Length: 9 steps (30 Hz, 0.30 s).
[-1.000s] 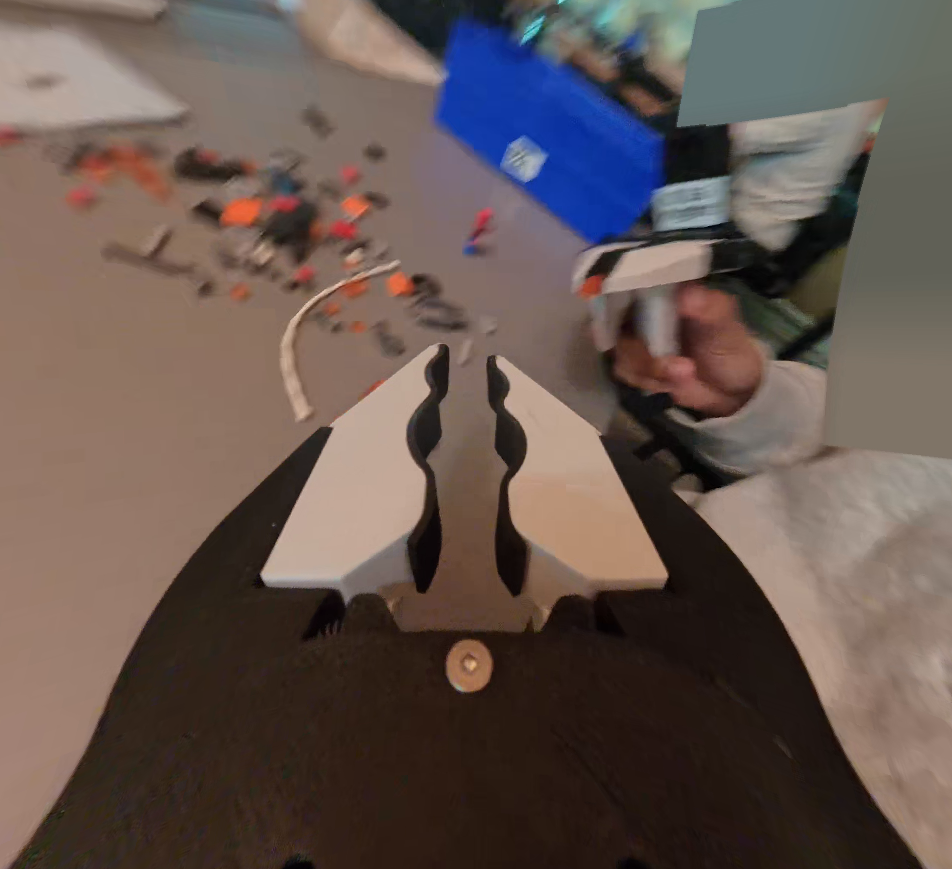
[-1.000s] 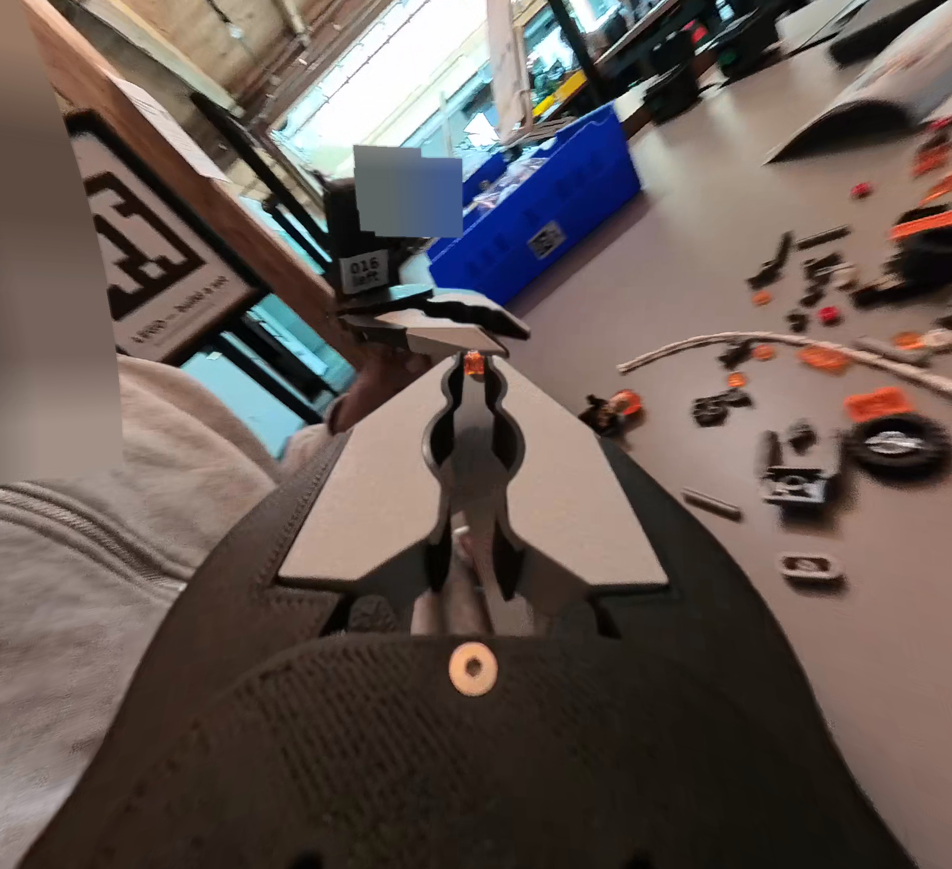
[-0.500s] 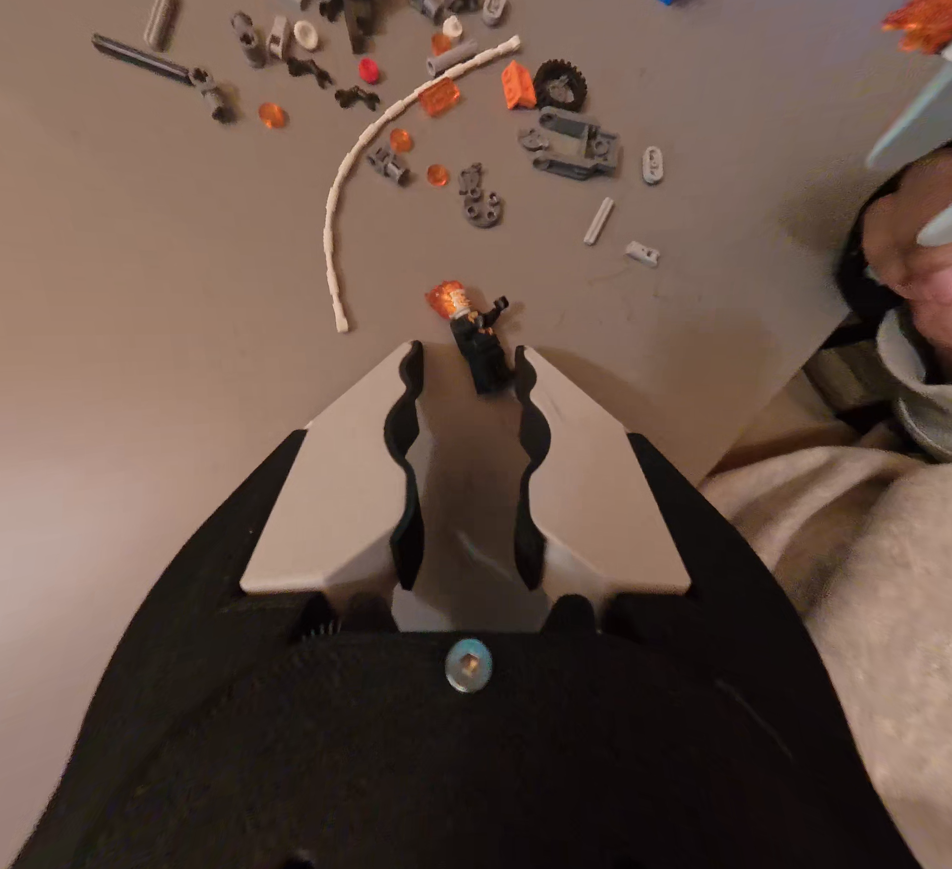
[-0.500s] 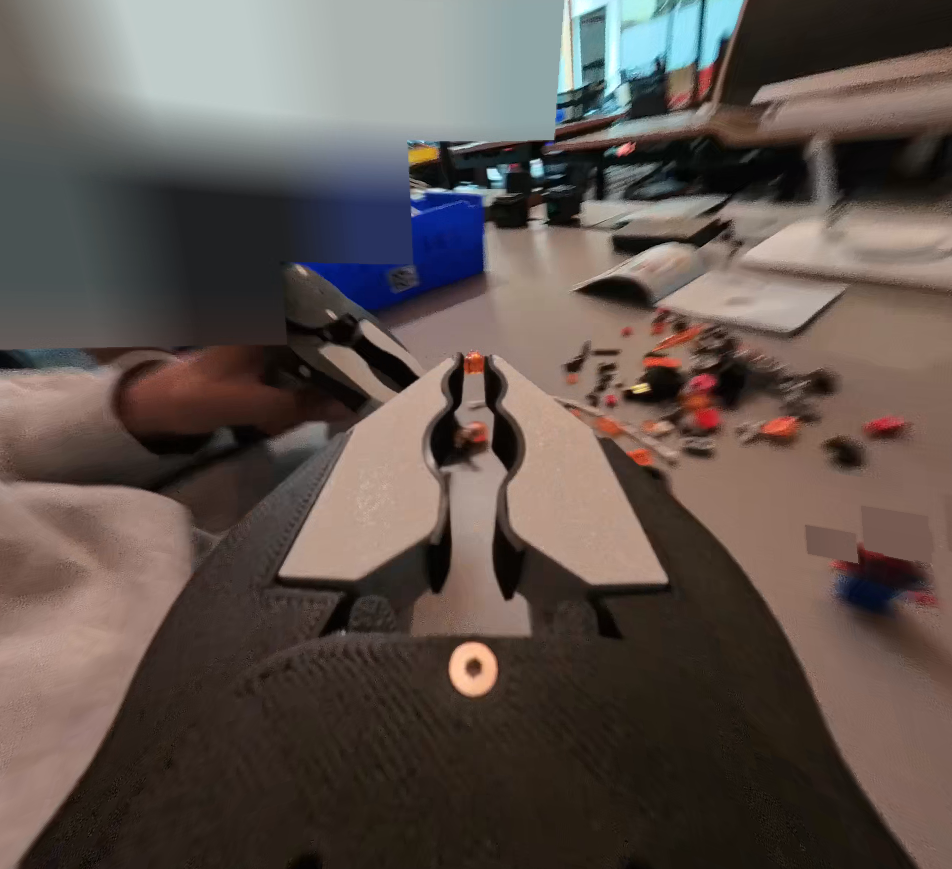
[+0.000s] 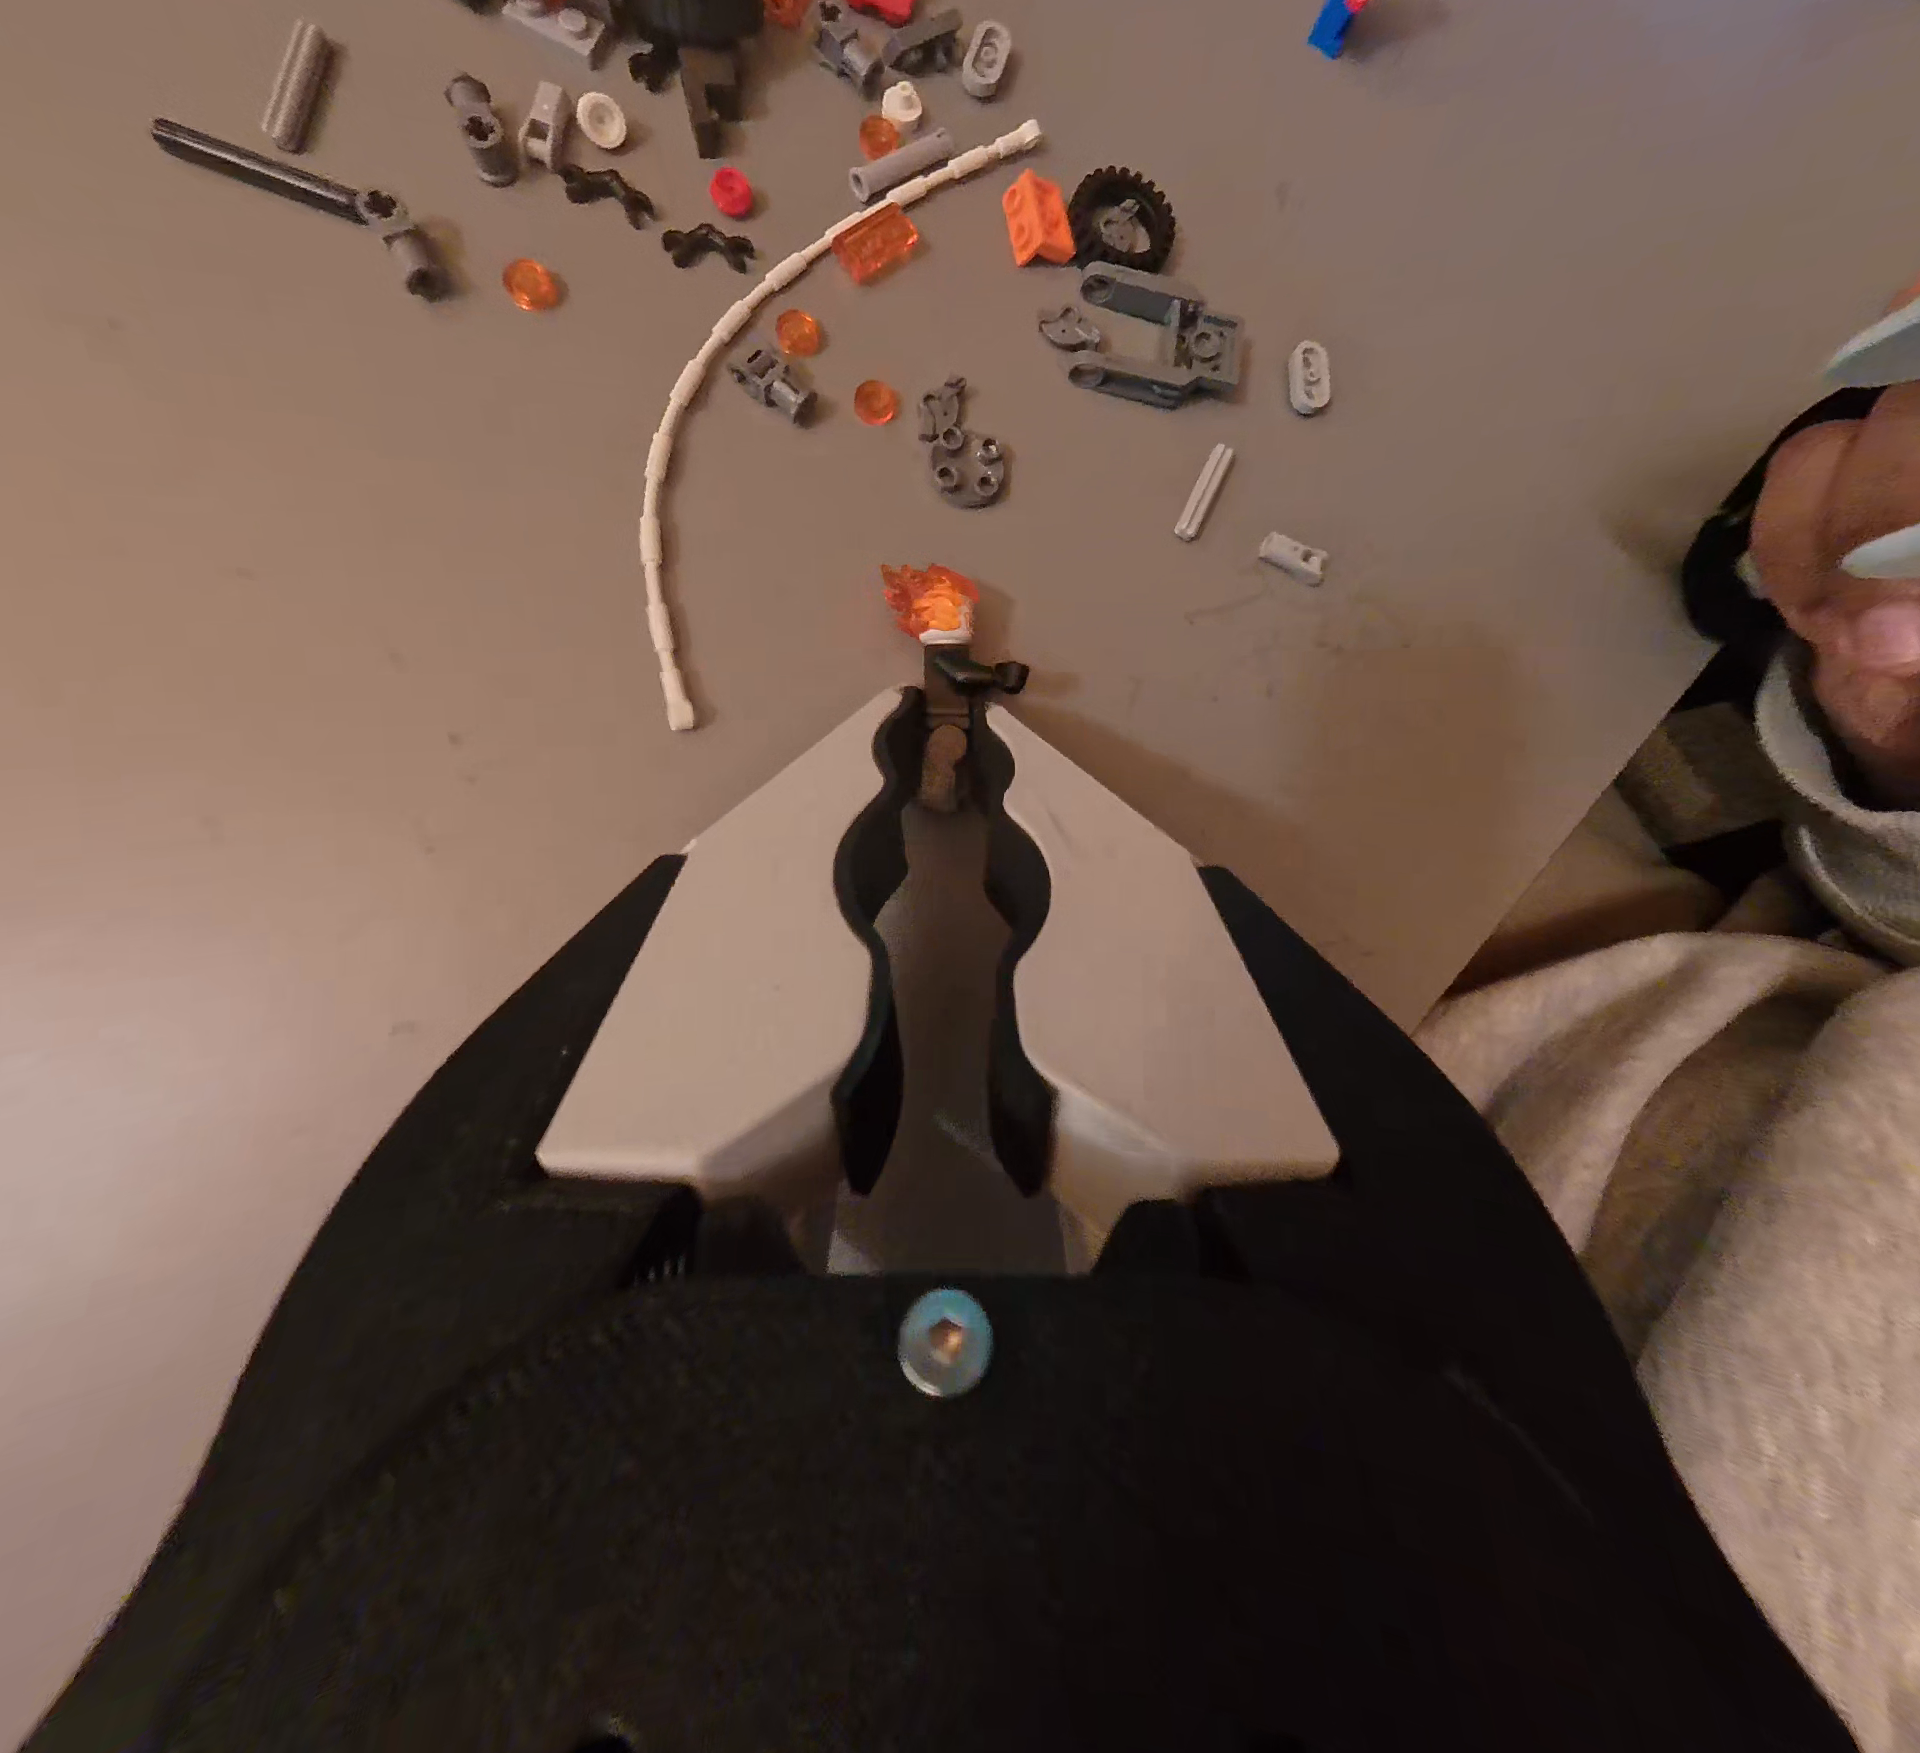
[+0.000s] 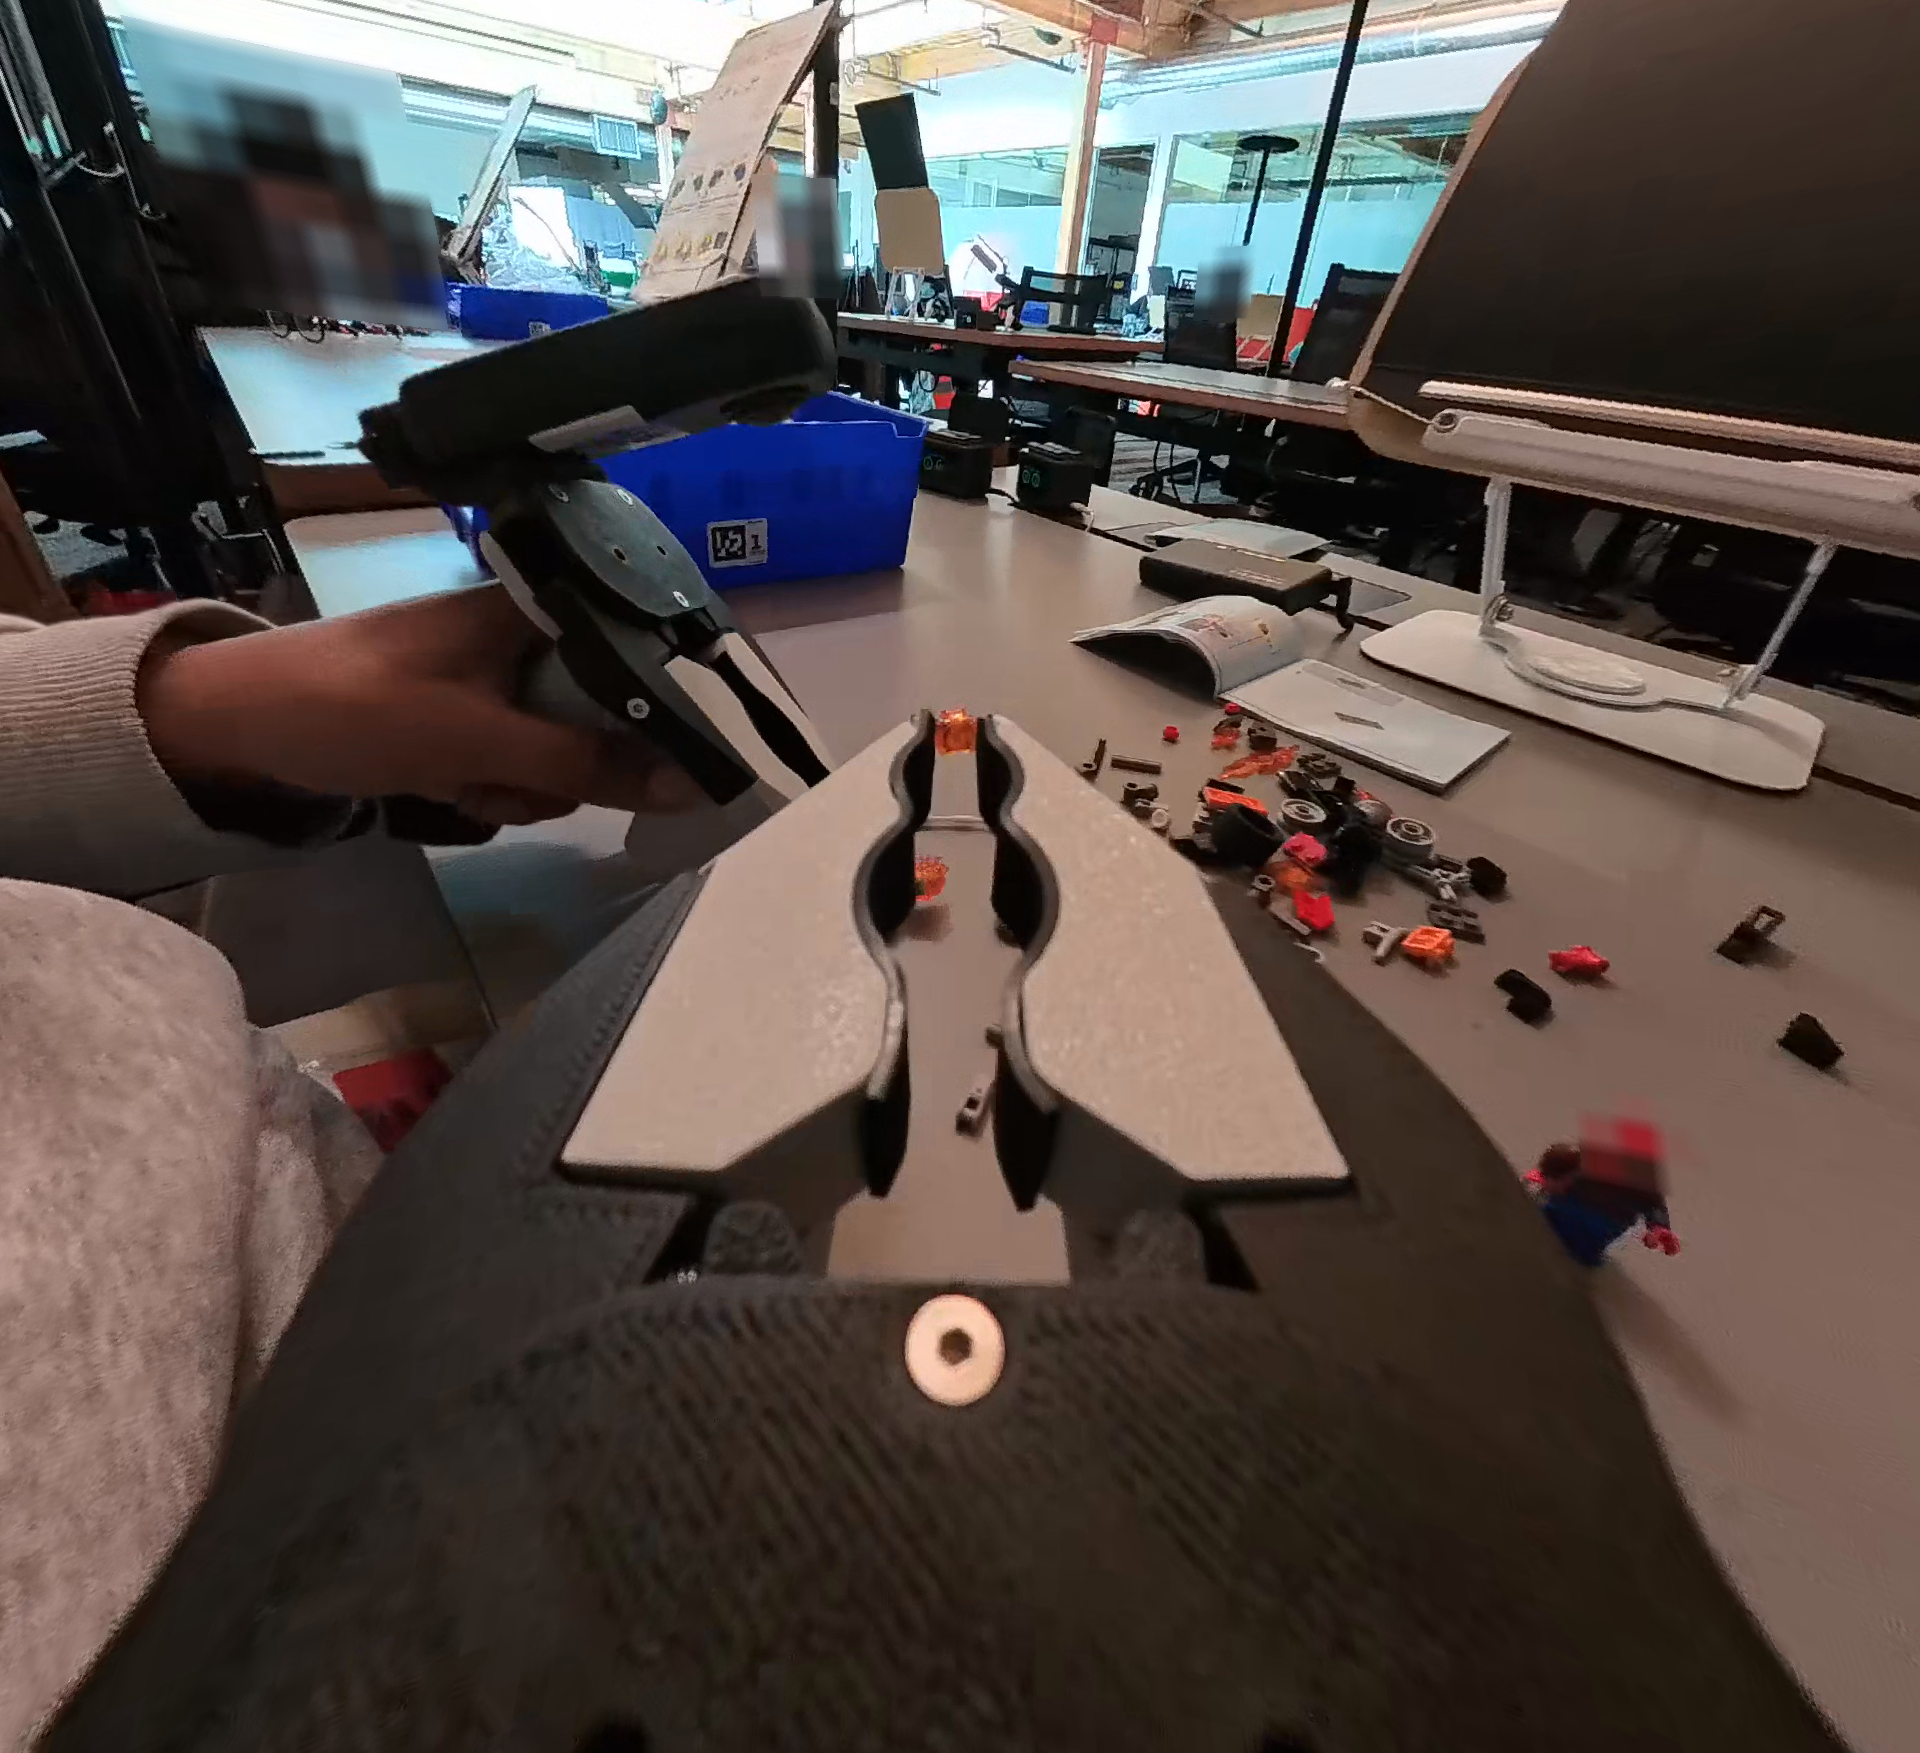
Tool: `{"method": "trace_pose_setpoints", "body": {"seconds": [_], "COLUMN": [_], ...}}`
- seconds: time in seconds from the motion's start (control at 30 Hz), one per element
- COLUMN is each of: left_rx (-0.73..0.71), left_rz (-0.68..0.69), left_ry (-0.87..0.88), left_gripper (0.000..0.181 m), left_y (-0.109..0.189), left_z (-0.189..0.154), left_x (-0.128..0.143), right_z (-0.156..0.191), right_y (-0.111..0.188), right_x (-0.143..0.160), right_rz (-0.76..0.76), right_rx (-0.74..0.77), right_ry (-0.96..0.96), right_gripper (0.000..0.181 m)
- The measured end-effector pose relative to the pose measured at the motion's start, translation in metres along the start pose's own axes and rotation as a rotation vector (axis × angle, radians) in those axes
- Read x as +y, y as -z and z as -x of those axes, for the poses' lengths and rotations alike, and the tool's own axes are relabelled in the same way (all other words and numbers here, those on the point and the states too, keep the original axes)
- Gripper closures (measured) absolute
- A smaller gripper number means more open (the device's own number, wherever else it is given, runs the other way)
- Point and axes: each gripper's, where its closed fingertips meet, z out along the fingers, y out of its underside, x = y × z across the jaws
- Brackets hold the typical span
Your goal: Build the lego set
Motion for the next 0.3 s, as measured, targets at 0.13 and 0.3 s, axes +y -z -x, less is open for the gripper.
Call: {"method": "trace_pose_setpoints", "body": {"seconds": [0.13, 0.3], "left_rx": [0.019, -0.045], "left_rz": [-0.143, -0.378], "left_ry": [-0.047, -0.165], "left_gripper": [0.174, 0.175], "left_y": [0.003, 0.027], "left_z": [-0.008, -0.011], "left_x": [-0.012, -0.041], "right_z": [0.002, 0.009], "right_y": [-0.004, -0.018], "right_x": [0.004, 0.025], "right_rz": [0.032, 0.197], "right_rx": [0.001, -0.051], "right_ry": [-0.018, -0.162], "right_gripper": [0.175, 0.175]}}
